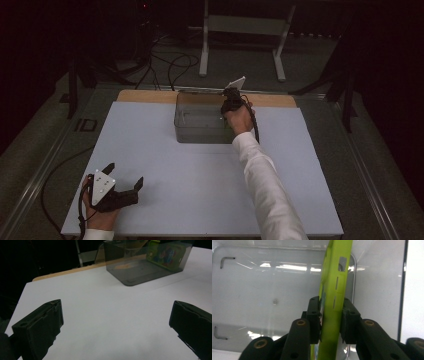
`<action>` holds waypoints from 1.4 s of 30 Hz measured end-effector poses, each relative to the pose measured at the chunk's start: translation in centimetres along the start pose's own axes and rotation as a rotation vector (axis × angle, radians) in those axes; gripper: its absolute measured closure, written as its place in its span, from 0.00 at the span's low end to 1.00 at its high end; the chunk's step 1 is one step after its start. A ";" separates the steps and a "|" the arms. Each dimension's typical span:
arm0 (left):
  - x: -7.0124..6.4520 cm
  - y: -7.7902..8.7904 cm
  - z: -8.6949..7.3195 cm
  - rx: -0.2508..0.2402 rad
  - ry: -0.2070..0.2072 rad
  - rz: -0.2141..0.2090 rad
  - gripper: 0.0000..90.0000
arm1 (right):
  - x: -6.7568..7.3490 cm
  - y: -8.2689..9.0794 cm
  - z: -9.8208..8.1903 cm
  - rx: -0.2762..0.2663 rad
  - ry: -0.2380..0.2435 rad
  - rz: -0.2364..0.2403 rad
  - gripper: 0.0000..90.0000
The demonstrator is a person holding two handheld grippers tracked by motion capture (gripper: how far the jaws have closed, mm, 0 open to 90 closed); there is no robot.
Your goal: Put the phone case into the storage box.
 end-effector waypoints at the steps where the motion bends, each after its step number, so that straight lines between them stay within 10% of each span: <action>1: 0.0 0.0 0.0 0.001 -0.001 0.000 0.00 | 0.0 0.0 0.0 0.001 0.004 -0.003 0.80; 11: -0.1 -0.1 0.0 0.003 -0.005 0.000 0.00 | -0.6 1.6 -0.1 -0.029 0.056 -0.049 0.74; 28: -0.1 -0.1 -0.1 0.007 -0.008 0.000 0.00 | -1.1 5.2 -0.5 -0.196 0.139 0.055 0.60; 42: -0.1 -0.2 -0.1 0.011 -0.006 -0.001 0.00 | 0.6 7.4 -3.2 -0.406 0.303 0.147 0.17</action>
Point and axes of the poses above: each handheld gripper's, and its own axes: y roughly backward along the jaws, z roughly out of its top, x roughly to its left, the point moved 8 cm from there along -y, roughly forward along the jaws, and after that the axes turned 13 degrees about y, right-handed, at the moved point
